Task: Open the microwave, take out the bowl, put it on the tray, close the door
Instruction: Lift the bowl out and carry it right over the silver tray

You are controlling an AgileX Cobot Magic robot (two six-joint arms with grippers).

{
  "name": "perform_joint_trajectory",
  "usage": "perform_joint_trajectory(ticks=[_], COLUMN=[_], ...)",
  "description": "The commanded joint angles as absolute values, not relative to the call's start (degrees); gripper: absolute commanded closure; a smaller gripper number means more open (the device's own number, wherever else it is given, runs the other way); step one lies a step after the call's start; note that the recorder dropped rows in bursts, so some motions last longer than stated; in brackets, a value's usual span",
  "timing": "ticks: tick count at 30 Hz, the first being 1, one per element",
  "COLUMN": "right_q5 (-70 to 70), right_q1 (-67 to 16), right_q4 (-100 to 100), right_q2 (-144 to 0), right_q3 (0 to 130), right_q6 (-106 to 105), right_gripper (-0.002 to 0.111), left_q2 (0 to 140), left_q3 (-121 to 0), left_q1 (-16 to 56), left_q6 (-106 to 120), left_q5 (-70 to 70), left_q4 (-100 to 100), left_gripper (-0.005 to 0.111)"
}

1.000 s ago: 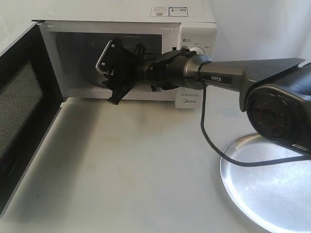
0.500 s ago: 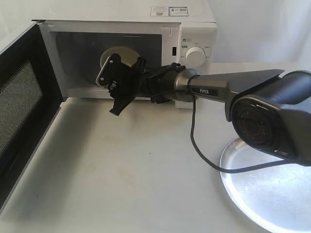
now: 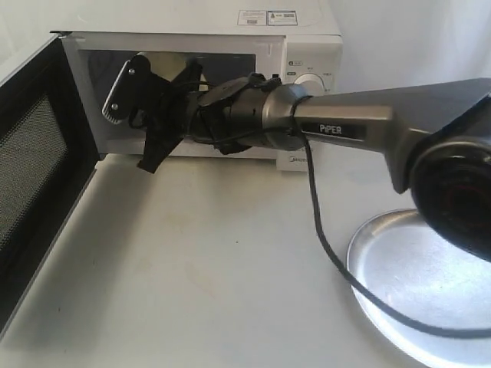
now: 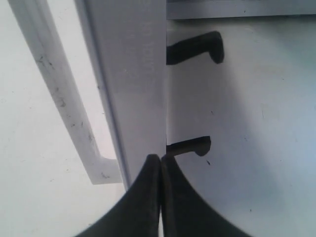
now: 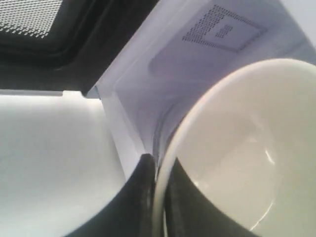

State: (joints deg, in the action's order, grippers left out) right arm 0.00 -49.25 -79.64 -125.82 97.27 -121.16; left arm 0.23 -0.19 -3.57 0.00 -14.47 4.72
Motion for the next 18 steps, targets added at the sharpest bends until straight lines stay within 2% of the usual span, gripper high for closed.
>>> perform_joint_trajectory(ticks=[1,13,16,18], right_q5=[-9.15,-22.45,-37.60,-45.28], right_q1=[-50.47,-50.47,-50.47,-50.56], right_q4=[-78.83,-82.45,-99.95,-99.95], right_q2=[-115.86,-95.73,-89.48,-88.43], right_q3=[87.78,57.54,48.12,42.52], right_q6=[-122.26,-122.26,-122.26,-120.49], right_gripper=[0.108,0.108,0.108,0.108], left_q2=[0.00,0.00,0.00,0.00], left_q3=[0.00,0.00,0.00,0.00], left_q1=[-3.27,-3.27,-3.27,-3.27], left_q6=[0.00,0.00,0.00,0.00], left_q5=[-14.49,-14.49,-14.49,-14.49], left_q4=[5.14,5.14,5.14,5.14], left_gripper=[0.107,0.107,0.107,0.107])
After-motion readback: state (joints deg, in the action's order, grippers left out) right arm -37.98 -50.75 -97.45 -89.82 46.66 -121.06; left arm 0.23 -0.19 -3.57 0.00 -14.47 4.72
